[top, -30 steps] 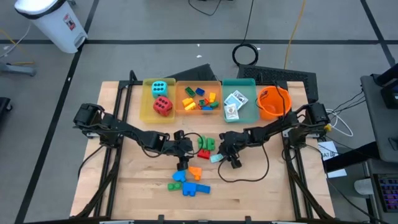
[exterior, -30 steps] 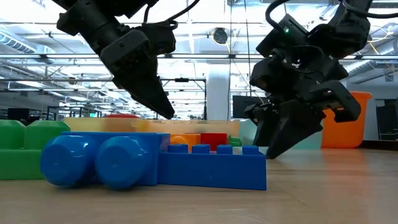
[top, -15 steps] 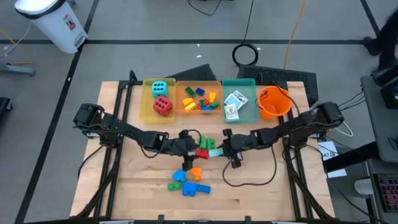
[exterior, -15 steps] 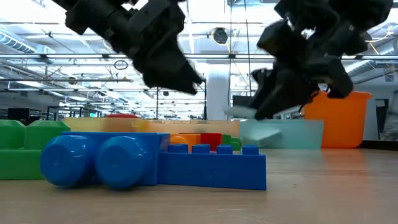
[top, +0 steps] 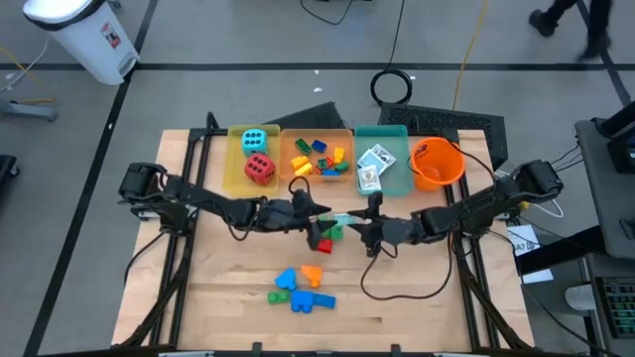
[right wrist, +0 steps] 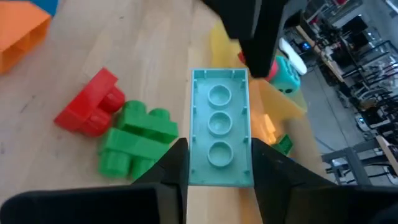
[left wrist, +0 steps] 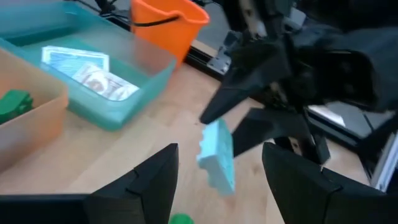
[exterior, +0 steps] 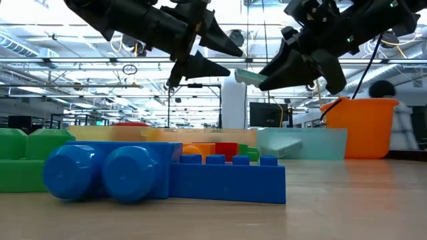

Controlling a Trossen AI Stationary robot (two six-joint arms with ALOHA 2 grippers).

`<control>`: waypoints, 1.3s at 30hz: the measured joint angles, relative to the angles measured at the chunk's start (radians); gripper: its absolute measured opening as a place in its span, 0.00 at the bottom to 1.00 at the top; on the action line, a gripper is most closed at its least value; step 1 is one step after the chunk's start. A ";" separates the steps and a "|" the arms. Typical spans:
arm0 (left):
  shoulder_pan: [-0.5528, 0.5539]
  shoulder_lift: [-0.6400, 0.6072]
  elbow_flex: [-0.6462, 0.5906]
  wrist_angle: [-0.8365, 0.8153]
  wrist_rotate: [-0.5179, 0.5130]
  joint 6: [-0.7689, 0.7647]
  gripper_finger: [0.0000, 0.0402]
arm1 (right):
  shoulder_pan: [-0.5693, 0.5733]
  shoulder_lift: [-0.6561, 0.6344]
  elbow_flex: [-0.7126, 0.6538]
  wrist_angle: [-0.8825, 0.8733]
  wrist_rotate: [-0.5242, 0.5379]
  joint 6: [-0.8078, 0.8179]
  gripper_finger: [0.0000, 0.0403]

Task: Pick & Place Toys
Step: Put the light blue game piece into the orange bin

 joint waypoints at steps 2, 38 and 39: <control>0.011 0.000 0.000 0.000 0.000 -0.014 0.59 | -0.003 0.000 0.000 0.016 0.002 -0.009 0.24; 0.221 -0.017 -0.002 0.046 0.173 0.190 0.11 | -0.180 -0.011 0.003 0.198 -0.059 0.040 0.38; 0.230 -0.029 -0.002 0.036 0.159 0.205 0.11 | -0.180 -0.029 0.003 0.173 -0.046 0.069 0.41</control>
